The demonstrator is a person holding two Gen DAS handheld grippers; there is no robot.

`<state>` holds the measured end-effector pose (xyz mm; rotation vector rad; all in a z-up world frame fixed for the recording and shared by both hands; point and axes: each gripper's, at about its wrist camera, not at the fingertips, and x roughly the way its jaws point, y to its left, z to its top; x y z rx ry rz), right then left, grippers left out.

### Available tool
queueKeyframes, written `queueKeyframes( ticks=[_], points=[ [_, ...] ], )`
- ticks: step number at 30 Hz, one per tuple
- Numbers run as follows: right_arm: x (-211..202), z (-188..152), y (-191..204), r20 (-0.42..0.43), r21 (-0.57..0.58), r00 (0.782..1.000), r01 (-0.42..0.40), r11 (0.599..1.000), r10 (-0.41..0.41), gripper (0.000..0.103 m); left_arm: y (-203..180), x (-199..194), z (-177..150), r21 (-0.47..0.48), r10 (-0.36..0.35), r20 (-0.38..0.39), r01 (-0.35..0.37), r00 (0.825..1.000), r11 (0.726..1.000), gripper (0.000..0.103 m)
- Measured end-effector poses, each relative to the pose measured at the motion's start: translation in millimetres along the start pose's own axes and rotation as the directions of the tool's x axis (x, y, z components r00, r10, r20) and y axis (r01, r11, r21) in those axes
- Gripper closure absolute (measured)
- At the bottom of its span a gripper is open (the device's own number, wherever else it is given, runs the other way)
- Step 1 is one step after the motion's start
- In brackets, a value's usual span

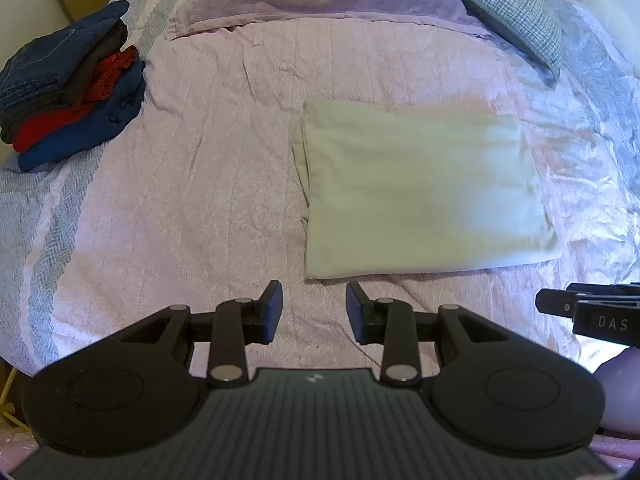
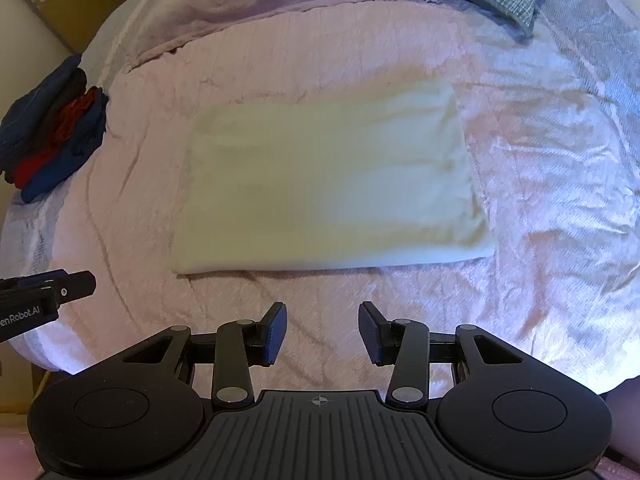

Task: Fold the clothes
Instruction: 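Grasp the side edge of the shirt with the right gripper and lift it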

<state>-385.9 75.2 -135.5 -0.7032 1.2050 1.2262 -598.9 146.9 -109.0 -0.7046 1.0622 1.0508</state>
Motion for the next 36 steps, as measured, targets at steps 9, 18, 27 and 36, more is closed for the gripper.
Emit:
queueKeyframes(
  ticks=[9,18,27,36],
  points=[
    [12,-2,-6,-0.039,0.040,0.999,-0.011,0.999,0.012,0.059,-2,11,5,-0.008,-0.014,-0.017,0.014,1.000,1.000,0.072],
    [36,5,-86,-0.051,0.213,0.999,0.009,0.977,0.002,0.059,-11,60,10,-0.049,-0.059,-0.049,0.056,0.997,0.997,0.073],
    [69,26,-186,0.042,0.377,0.998,-0.049,0.925,0.036,0.059,-23,125,37,-0.068,-0.114,0.006,0.114,0.993,0.991,0.073],
    [115,55,-239,0.298,0.382,0.927,-0.333,0.862,0.226,0.059,-29,186,63,-0.127,-0.122,0.032,0.125,0.992,0.984,0.078]
  ],
)
